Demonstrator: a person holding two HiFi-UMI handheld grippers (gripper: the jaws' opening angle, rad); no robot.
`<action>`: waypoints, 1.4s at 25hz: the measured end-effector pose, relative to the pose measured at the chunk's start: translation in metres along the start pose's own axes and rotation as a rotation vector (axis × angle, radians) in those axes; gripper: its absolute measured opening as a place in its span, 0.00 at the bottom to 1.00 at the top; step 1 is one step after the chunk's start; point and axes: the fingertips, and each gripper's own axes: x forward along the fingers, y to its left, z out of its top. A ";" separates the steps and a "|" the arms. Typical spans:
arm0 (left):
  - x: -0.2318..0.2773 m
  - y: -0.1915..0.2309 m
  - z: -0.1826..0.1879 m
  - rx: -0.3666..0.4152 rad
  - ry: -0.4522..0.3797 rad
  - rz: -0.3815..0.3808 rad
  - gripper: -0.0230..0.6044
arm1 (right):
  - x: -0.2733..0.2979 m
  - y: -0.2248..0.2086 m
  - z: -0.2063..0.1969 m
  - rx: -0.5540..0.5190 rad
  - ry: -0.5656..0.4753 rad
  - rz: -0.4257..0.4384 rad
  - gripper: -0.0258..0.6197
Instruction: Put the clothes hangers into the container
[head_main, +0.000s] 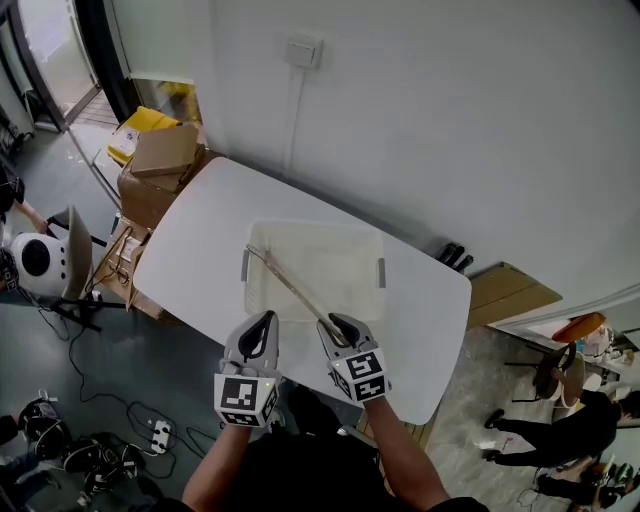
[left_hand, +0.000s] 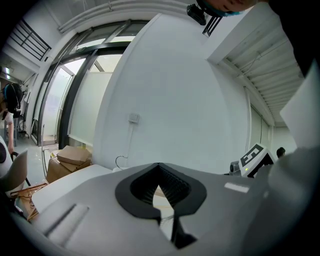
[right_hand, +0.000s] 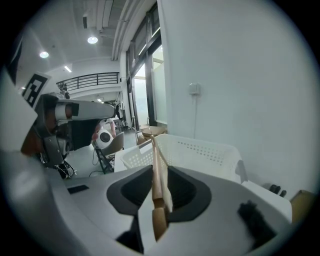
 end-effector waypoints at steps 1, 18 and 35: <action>0.000 0.000 0.000 0.000 0.000 0.000 0.05 | 0.000 0.001 0.000 -0.002 0.001 0.002 0.20; -0.010 -0.001 0.000 -0.003 -0.002 0.005 0.05 | -0.002 0.015 -0.001 -0.131 0.021 0.015 0.18; -0.015 0.000 -0.003 -0.008 -0.006 0.014 0.05 | -0.003 0.022 -0.006 -0.301 0.052 0.028 0.17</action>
